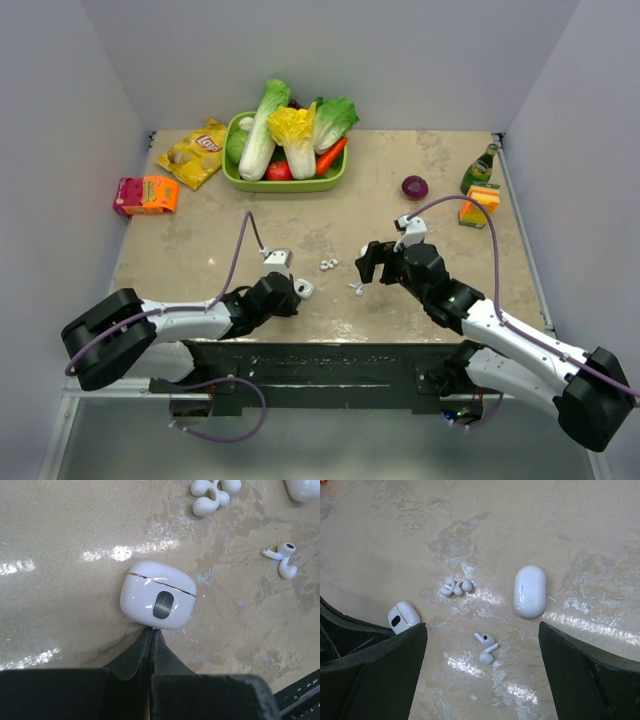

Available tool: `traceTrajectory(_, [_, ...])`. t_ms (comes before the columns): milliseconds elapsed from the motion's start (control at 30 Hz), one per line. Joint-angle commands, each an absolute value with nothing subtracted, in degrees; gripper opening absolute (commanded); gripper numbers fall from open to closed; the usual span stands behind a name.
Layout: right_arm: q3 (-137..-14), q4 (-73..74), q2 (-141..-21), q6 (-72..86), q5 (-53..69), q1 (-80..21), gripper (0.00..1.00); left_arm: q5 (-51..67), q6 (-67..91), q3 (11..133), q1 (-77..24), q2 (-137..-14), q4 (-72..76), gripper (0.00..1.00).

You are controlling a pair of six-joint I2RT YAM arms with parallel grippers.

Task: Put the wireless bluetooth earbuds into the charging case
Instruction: Adjust the charging case at the center of the board.

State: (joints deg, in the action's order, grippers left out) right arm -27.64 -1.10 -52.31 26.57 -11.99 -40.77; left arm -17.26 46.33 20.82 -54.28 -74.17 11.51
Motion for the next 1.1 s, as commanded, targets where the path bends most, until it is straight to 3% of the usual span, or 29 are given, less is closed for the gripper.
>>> traceTrajectory(0, [-27.33, -2.20, -51.33, 27.07, -11.51, -40.78, 0.95, -17.40, 45.62, 22.41, -55.02, -74.97, 12.22, 0.00])
traceTrajectory(200, [-28.30, -0.62, -51.07, 27.07, -11.51, -40.87, 0.95, -18.54, 46.49, 22.50, -55.55, -72.69, 7.57, 0.00])
traceTrajectory(500, [-29.27, 0.97, -49.48, 26.46, -11.34, -40.87, 0.96, -23.03, 46.24, 18.90, -56.25, -56.26, -5.10, 0.03])
traceTrajectory(1067, [-28.83, 2.64, -47.72, 26.63, -11.34, -40.87, 0.95, -17.49, 44.39, 22.58, -57.04, -72.23, 7.90, 0.00])
